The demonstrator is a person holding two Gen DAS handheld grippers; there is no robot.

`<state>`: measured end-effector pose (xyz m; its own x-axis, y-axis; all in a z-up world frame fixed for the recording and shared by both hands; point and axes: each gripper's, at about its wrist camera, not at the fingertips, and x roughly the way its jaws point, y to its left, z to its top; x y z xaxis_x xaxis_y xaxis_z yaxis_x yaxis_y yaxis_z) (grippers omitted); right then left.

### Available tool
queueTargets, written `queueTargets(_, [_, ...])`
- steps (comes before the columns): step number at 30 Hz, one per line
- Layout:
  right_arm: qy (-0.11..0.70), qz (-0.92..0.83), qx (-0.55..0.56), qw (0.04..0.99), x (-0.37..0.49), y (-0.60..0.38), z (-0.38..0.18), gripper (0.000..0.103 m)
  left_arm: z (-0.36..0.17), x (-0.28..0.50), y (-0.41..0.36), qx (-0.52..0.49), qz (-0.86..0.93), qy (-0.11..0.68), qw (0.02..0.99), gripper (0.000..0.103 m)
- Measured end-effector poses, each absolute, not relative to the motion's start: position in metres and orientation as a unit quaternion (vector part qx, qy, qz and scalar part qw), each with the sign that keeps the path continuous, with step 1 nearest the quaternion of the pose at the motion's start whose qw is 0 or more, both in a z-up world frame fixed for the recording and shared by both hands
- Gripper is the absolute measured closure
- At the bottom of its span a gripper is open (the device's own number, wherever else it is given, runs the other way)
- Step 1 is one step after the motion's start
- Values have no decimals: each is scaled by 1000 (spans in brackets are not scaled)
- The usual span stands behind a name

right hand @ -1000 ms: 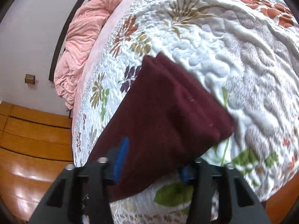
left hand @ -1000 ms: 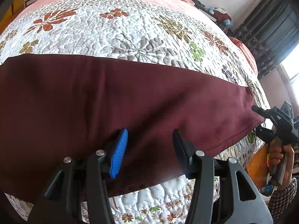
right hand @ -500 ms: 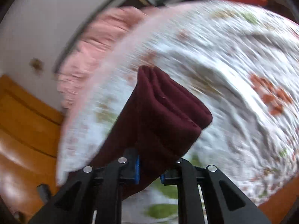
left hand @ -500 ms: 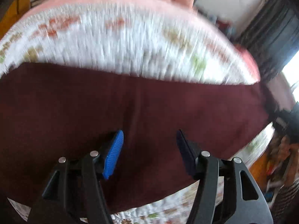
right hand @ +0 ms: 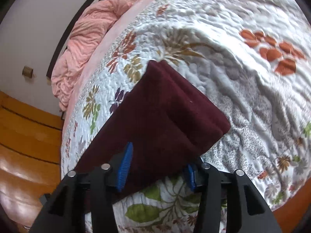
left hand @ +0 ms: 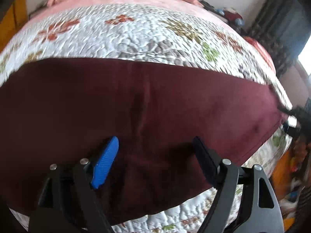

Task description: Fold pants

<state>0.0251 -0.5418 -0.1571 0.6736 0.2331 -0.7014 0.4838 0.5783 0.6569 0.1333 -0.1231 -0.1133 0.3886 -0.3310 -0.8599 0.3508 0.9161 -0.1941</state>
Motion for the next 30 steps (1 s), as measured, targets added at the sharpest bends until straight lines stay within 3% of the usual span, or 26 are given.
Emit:
queueTargets(3, [395,-75,452,796,29,-546,-156,79,-104,135,-115,-25,-209,516,830,24])
queueTargets(5, [390,-70,453,799,29,-547,-150,85,-99,135,-106,-46,-198,516,832,24])
queueTargets(9, [363,-73,409,834,31,-530,-113,86,-103,130,-86,-4,-140,523,841,24])
queueTargets(20, [336,-19,208,919,65,-410,4,87,-82,129,-13,-81,-115,512,848,26])
queueTargets(30, [365,79,87,924,101,-275,14,87,-68,122,68,-120,-37,501,856,22])
